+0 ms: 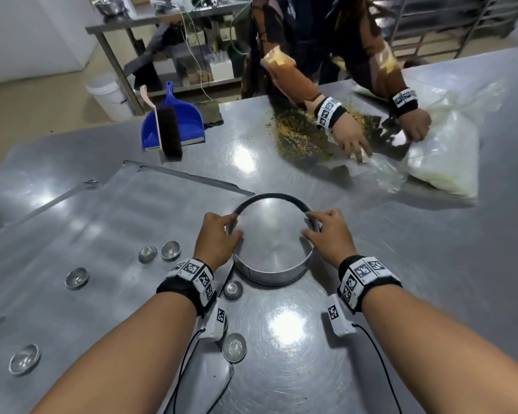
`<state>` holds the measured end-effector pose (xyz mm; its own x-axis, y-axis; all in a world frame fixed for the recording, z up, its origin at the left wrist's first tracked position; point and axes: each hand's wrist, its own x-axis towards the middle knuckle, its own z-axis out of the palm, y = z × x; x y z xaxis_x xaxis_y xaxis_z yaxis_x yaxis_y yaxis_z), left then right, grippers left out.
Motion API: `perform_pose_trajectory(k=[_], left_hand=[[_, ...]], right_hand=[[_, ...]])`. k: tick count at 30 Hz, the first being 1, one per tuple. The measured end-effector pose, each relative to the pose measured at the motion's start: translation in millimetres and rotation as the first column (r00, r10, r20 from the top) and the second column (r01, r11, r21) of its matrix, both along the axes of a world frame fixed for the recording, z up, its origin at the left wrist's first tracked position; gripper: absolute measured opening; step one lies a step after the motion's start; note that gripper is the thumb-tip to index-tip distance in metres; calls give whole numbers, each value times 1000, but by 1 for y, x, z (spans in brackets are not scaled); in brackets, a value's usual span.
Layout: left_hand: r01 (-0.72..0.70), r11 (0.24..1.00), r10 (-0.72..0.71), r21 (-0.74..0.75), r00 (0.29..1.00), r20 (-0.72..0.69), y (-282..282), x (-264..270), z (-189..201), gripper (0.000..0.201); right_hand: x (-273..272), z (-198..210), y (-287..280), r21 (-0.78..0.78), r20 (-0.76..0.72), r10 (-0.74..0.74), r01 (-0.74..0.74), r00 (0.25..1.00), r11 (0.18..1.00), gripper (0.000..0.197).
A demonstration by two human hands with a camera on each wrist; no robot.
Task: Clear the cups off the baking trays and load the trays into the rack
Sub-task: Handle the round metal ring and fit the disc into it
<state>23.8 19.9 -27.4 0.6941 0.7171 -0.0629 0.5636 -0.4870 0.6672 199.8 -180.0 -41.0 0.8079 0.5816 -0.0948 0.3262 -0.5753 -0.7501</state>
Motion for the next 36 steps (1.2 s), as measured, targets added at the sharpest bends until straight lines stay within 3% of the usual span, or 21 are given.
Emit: perform_pose_trajectory(k=[3,8,15,21,36], left_hand=[[-6,999,5,-42,1000,-22,-2,-2,-6,55],[3,994,-5,-111,1000,-19,-6,-7,-13,76],[-24,980,34,-200,998,45,-12,-15,-19,67],[-25,961,39,-276,998,48,-20,-21,-20,69],[41,957,-24,-287,998,65,-45,-31,-13,71]], right_hand=[[-4,-7,-3,-21,-10,8,-8,1000,1000,48],[-6,-9,-6,0,-19,14,-14,1000,1000,73],[-8,-9,-12,6,-19,19,-19,1000,1000,63],[-17,-11,-18,42,-157,-35,42,987,998,61],[-25,-6,-46,94,-148,-64,79,987,992,49]])
